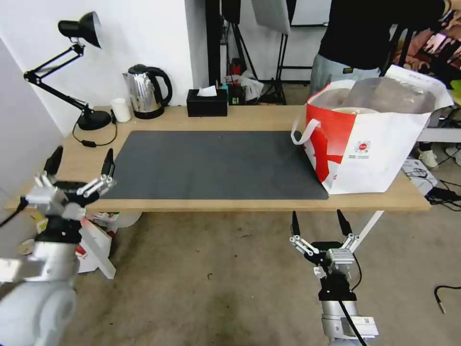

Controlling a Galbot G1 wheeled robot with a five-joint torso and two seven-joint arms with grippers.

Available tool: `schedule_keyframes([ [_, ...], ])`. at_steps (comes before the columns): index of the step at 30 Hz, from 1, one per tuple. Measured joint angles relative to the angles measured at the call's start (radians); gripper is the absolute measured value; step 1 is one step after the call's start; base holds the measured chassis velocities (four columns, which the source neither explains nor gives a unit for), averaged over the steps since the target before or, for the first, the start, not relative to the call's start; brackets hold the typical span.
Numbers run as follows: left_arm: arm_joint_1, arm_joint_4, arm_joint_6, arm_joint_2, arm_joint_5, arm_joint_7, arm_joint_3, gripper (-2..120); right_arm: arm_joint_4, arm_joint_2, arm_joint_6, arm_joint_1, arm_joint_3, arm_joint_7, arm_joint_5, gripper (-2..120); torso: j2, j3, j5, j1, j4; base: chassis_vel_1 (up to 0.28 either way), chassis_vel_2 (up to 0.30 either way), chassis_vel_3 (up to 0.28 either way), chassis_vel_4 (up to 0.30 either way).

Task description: Pick up the trash from the table and place it into the takeout bag.

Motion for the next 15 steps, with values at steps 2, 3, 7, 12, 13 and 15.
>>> schedule_keyframes([
  [2,0.009,0.009,-0.012,-0.029,0.02,-0.001,0.03,100,0.0,0.0,0.0,0.0,0.0,0.0,0.0,100,0.0,0.0,0.0,0.0,0.0,0.0,0.0,0.0,0.0],
  [3,0.009,0.009,-0.012,-0.029,0.02,-0.001,0.03,100,0.0,0.0,0.0,0.0,0.0,0.0,0.0,100,0.0,0.0,0.0,0.0,0.0,0.0,0.0,0.0,0.0],
  [7,0.023,0.026,-0.032,-0.081,0.061,-0.001,0.094,100,0.0,0.0,0.0,0.0,0.0,0.0,0.0,100,0.0,0.0,-0.0002,0.0,-0.0001,0.0,0.0,0.0,0.0],
  [12,0.036,0.061,-0.07,-0.144,0.107,-0.001,0.159,100,0.0,0.0,0.0,0.0,0.0,0.0,0.0,100,0.0,0.0,-0.0001,0.0,-0.0001,0.0,0.0,0.0,0.0],
  [13,0.037,0.068,-0.08,-0.155,0.11,0.0,0.167,100,0.0,0.0,0.0,0.0,0.0,0.0,0.0,100,0.0,0.0,-0.0003,0.0,0.0,0.0,0.0,0.0,0.0],
  [15,0.04,0.088,-0.101,-0.186,0.115,0.001,0.196,100,0.0,0.0,0.0,0.0,0.0,0.0,0.0,100,0.0,0.0,-0.0001,0.0,0.0001,0.0,0.0,0.0,0.0],
])
